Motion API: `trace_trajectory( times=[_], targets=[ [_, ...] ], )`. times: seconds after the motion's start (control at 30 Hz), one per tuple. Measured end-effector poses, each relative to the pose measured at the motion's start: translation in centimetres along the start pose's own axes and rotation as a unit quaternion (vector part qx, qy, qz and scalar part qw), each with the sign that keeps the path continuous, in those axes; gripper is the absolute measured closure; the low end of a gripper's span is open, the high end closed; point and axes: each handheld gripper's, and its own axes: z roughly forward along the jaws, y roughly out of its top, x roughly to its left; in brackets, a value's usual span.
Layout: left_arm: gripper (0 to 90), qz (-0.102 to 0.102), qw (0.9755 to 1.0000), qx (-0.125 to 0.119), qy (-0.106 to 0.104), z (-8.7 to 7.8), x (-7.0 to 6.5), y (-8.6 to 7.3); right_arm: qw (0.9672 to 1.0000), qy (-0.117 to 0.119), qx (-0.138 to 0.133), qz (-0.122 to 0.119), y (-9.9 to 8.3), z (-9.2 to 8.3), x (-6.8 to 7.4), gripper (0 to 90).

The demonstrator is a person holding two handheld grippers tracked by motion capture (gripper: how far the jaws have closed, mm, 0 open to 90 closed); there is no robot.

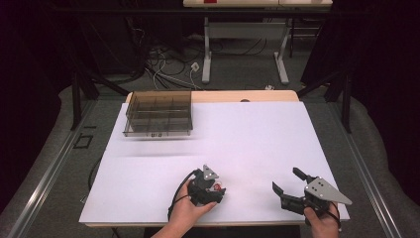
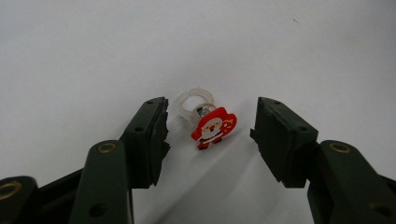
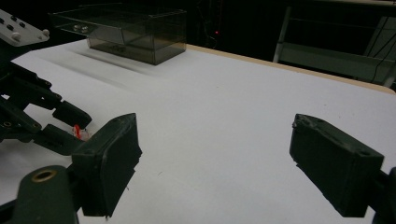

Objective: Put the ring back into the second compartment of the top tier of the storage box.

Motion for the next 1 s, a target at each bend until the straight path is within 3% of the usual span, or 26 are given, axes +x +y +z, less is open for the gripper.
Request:
trace_trajectory(
  times=[0.37, 0.63, 1.0],
  targets=[
    [57.8, -0.010, 0.9999, 0.010, 0.002, -0.19, -0.04, 0.09, 1.0000, 0.001, 0.001, -0.001, 0.01, 0.02, 0.02, 14.9],
    [65.1, 0.001, 0.9998, 0.012, 0.013, -0.25, -0.28, 0.02, 1.0000, 0.000, 0.004, 0.000, -0.04, 0.02, 0.04, 14.9],
    [68.0, 0.006, 0.9998, 0.013, 0.015, -0.19, -0.31, 0.04, 1.0000, 0.004, 0.002, 0.000, -0.03, 0.11, 0.03, 14.9]
  ],
)
